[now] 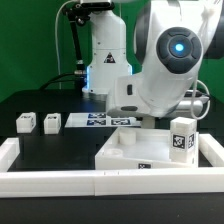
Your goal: Assemble square table
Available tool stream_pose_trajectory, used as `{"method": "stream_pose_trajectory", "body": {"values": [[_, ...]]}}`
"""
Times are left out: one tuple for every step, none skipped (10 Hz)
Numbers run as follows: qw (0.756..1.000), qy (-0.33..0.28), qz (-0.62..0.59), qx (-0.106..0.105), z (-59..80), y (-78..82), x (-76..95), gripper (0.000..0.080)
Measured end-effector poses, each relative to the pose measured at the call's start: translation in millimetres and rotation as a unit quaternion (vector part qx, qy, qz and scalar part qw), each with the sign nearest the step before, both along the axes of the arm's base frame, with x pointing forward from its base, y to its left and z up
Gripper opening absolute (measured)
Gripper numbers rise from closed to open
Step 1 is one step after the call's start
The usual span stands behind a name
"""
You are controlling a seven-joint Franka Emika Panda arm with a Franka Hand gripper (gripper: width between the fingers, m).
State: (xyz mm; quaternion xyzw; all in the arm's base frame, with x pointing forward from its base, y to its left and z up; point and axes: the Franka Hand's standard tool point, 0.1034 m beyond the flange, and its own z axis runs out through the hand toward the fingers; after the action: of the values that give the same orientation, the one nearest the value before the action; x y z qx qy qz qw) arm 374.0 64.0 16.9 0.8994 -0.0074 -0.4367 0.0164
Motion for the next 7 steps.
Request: {"method": "stream_pose_trajectory", "body": {"values": [[1.0,0.001,-0.003,-0.001,7.8,-5.2,2.8,0.029],[1.0,0.006,-0.003,-0.003,18.0,-10.6,4.1,0.029],[1.0,0.013,-0.005,-0.006,33.7,-18.1,6.5,0.0291],[1.0,0.014,-0.007,-0.01,50.4,-24.3,11.4,0.0291],[1.0,0.002,-0.007,-0.01,59.0,-25.9,17.1,0.0291],[1.0,0.0,-0.007,-0.01,57.9,-25.9,16.3,0.0291],[1.0,-0.015,-0.006,-0.01,54.8,-26.0,19.5,0.0291]]}}
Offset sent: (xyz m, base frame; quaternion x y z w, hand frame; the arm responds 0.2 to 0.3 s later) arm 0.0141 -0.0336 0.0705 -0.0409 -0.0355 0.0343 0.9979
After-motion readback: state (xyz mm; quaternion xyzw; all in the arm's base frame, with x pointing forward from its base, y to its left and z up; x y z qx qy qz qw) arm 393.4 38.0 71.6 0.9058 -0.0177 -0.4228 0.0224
